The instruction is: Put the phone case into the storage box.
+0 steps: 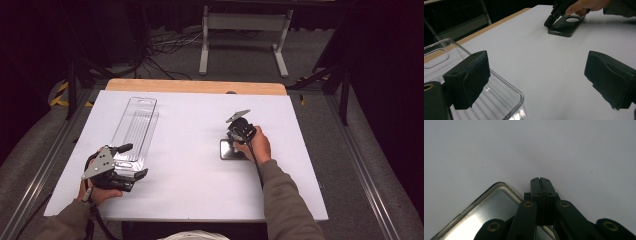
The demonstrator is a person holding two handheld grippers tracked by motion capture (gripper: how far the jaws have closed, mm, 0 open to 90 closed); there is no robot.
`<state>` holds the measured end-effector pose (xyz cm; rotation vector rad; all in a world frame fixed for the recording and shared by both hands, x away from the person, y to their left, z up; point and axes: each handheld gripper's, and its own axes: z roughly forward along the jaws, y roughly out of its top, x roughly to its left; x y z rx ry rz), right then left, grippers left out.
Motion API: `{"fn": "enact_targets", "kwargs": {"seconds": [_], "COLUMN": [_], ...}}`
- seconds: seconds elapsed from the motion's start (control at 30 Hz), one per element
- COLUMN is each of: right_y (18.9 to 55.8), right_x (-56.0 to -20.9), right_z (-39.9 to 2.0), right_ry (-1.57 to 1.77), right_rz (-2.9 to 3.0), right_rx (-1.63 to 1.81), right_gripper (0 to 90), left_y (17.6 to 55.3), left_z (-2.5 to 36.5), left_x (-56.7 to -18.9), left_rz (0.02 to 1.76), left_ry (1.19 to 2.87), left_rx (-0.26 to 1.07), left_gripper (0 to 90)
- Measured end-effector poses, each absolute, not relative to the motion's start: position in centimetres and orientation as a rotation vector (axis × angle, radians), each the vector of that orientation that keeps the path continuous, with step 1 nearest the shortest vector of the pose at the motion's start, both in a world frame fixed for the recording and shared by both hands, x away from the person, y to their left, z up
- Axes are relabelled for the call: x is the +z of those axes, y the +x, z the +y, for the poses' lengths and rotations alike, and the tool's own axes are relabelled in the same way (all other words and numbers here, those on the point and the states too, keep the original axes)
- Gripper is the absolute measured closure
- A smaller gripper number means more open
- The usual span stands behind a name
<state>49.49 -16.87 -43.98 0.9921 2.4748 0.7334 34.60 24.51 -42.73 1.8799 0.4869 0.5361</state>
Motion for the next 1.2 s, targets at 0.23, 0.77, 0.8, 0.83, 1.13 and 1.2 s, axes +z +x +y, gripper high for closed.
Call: {"fn": "enact_targets", "kwargs": {"seconds": [0.23,0.77,0.8,0.83,1.13,1.2], "right_y": [46.7,40.5,40.0,39.8,38.2,37.9], "right_x": [-44.1,-44.2,-44.2,-44.3,-44.4,-44.4], "right_z": [-15.9,-17.4,-17.5,-17.7,-19.0,-19.2], "right_ry": [0.897,0.806,0.804,0.800,0.809,0.808], "right_rz": [2.538,2.584,2.588,2.589,2.596,2.597], "right_rx": [0.762,0.801,0.804,0.806,0.841,0.841], "right_gripper": [90.0,90.0,90.0,90.0,90.0,90.0], "left_y": [34.6,34.4,34.4,34.4,34.4,34.4], "left_z": [24.4,24.3,24.3,24.3,24.2,24.2], "left_x": [-42.8,-42.7,-42.7,-42.7,-42.7,-42.7], "left_rz": [0.486,0.487,0.487,0.485,0.483,0.484], "left_ry": [1.886,1.891,1.891,1.895,1.897,1.899], "left_rx": [0.528,0.531,0.531,0.532,0.538,0.537], "left_gripper": [6.9,6.9,6.9,6.9,6.9,7.0]}}
